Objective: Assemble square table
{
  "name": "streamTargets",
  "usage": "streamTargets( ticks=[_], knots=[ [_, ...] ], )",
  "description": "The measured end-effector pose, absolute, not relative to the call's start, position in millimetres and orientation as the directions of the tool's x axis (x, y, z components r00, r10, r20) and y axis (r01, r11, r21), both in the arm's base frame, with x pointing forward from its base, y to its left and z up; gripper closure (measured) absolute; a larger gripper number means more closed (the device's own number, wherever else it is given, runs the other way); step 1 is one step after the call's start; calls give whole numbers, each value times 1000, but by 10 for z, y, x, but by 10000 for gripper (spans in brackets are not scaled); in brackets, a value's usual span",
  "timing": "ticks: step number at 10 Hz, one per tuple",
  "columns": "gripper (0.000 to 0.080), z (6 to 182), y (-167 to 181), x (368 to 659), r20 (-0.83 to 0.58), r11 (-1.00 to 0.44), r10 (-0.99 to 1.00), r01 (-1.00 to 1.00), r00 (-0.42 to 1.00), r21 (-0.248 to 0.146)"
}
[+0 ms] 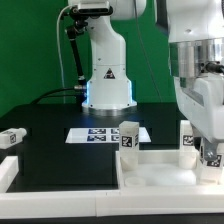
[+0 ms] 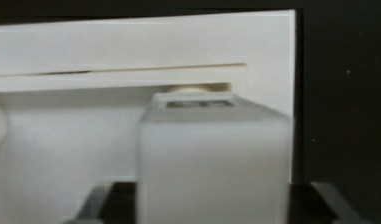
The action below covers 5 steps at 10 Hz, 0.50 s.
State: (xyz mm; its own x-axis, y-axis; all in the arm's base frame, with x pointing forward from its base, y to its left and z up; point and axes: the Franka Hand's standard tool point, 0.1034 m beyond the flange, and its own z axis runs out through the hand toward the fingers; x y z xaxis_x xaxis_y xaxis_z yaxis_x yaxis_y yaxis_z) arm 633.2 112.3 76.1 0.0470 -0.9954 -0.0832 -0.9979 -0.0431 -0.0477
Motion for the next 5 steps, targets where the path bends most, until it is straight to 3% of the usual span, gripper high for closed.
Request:
streamTargets(
  ticks=[1, 2, 3, 5],
  knots=[
    [301, 761, 1123, 6332, -83, -43, -995, -998, 47, -48],
    [301, 761, 1123, 6332, -83, -43, -995, -998, 47, -48],
    [183, 761, 1123, 6332, -83, -43, -995, -998, 47, -48],
    [160, 761, 1123, 6332, -83, -43, -995, -998, 47, -48]
  ],
)
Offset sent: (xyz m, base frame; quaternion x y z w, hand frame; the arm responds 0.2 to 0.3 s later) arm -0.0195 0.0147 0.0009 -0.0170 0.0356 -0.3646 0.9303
